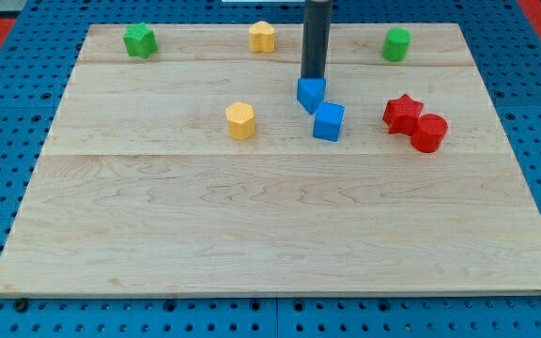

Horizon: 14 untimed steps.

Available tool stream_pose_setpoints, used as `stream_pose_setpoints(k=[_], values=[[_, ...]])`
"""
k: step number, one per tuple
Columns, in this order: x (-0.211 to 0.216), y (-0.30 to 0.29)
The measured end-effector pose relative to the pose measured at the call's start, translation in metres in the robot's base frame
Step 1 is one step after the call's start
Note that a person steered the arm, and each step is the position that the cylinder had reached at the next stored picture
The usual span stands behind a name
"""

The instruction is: Slide the red star to the center left

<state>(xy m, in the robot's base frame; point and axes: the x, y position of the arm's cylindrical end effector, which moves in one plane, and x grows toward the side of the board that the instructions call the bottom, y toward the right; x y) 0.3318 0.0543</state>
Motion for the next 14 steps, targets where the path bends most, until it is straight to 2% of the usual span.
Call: stream_pose_setpoints(k=[1, 3, 4, 6, 8, 9, 10, 12, 13, 14], values=[[0.044, 0.009], [0.062, 0.074], [0.094, 0.072], [0.082, 0.133], [0.054, 0.148], [0.042, 0.118], [0.033, 0.011], [0.03, 0.101], [-0.006, 0.102], [0.004, 0.011]])
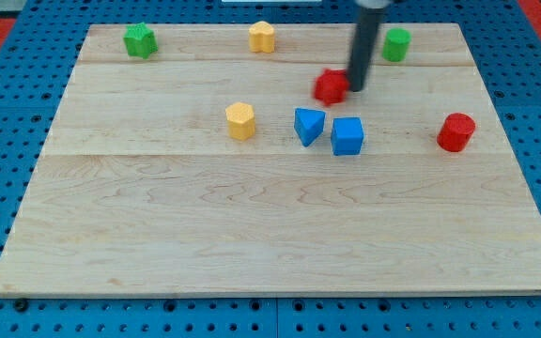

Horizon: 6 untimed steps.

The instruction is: Slide the red star to the center left

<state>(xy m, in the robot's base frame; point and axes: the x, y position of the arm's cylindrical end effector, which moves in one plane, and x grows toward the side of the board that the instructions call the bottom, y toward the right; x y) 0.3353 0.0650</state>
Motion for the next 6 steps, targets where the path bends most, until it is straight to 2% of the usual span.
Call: stream_pose_setpoints(k=[1, 2, 3, 4, 5, 6], values=[[0.017, -0.116], [-0.006, -0.149], [-0.029, -0.158], [0.008, -0.222], [0.012, -0.226], [0.025, -0.179]])
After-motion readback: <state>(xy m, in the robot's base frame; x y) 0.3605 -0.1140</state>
